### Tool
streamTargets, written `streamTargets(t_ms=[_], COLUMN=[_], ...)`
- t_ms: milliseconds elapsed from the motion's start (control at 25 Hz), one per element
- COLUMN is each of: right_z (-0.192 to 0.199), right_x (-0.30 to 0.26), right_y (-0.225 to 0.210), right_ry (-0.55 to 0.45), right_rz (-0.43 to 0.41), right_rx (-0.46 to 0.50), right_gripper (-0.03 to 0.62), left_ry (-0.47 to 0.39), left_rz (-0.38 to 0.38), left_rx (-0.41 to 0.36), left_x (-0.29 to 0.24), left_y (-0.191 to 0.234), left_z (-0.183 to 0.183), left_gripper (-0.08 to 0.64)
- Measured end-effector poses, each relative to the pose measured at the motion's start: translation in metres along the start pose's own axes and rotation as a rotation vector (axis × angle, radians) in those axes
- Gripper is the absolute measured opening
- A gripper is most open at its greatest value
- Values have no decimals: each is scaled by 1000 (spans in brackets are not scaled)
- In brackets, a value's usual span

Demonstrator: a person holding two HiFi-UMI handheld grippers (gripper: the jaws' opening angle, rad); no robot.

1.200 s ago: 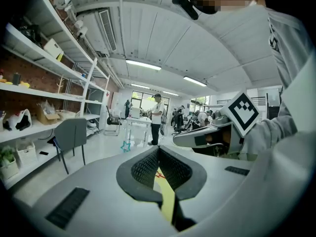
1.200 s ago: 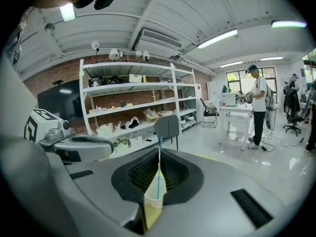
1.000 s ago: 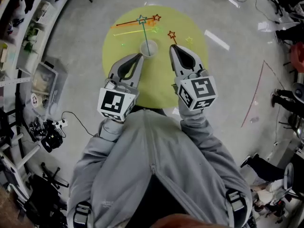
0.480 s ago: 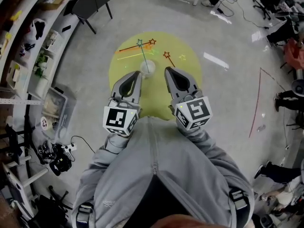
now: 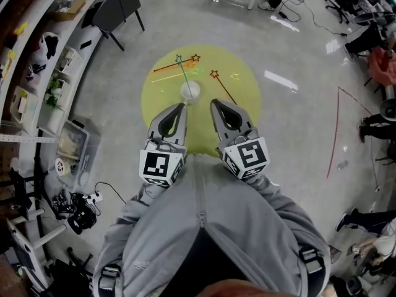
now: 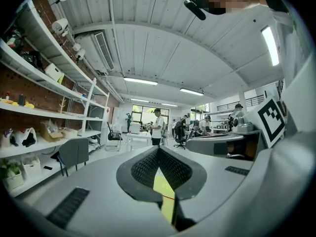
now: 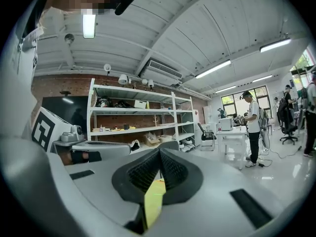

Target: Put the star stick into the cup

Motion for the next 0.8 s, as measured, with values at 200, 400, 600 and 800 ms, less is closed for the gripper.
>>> streamTargets(t_ms=[200,400,600,800], right_z=[7,4,5,3], right_x=[-1,0,-1,4], right_y=[7,5,0,4], right_ry=[-11,-10,-28,-31], right_rz=[-25,-31,-45,-52], right_rx=[10,-1,11,11], right_gripper=[32,32,32,32], left_ry=[18,-6,-12,-20], left_rz=[11,25,36,49], left_rx=[-8,-3,-7,-12], left_x=[2,2,-2,4], left_y=[-3,-8,-12,-15], left_z=[1,-2,0,-1], left_gripper=[16,17,17,17])
Point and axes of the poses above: the fingertips, and each gripper's own axes: x backward along the fingers, y to its left, z out of its underside, the point moved 10 cm from there along x, backward along the fingers, and after that the axes turned 15 degrees about -z, right-handed, at the moved point
